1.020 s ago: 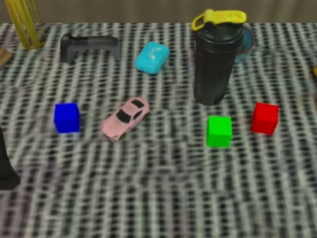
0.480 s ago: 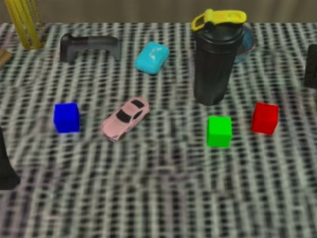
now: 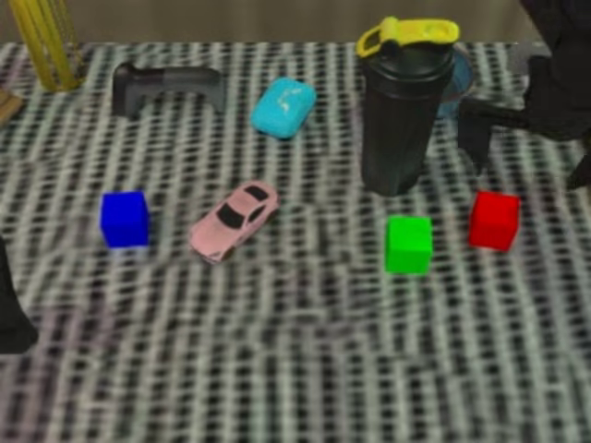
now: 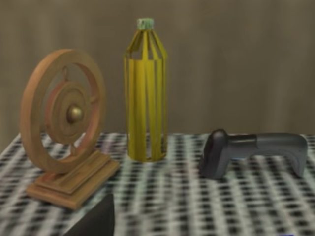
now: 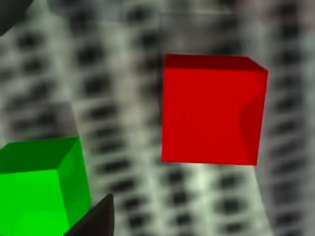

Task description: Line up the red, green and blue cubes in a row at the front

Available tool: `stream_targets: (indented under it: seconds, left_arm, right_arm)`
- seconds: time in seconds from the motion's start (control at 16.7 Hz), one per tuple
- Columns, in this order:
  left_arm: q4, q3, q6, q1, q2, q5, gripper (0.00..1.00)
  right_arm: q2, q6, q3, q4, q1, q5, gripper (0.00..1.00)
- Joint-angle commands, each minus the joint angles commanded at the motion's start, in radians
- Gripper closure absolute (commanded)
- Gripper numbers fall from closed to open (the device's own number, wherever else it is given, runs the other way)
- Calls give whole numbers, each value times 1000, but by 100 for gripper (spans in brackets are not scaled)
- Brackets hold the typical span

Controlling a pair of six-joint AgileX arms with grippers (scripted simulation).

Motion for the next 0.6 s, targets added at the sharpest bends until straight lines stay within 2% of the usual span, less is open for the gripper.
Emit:
stream_targets:
  seconds: [0.24, 0.6]
  left_arm:
    - [0, 0, 0, 0, 0, 0, 0]
    - [0, 0, 0, 0, 0, 0, 0]
  right_arm:
    - [149, 34, 133, -71, 15, 1, 0]
    - [158, 35, 140, -74, 11, 1, 0]
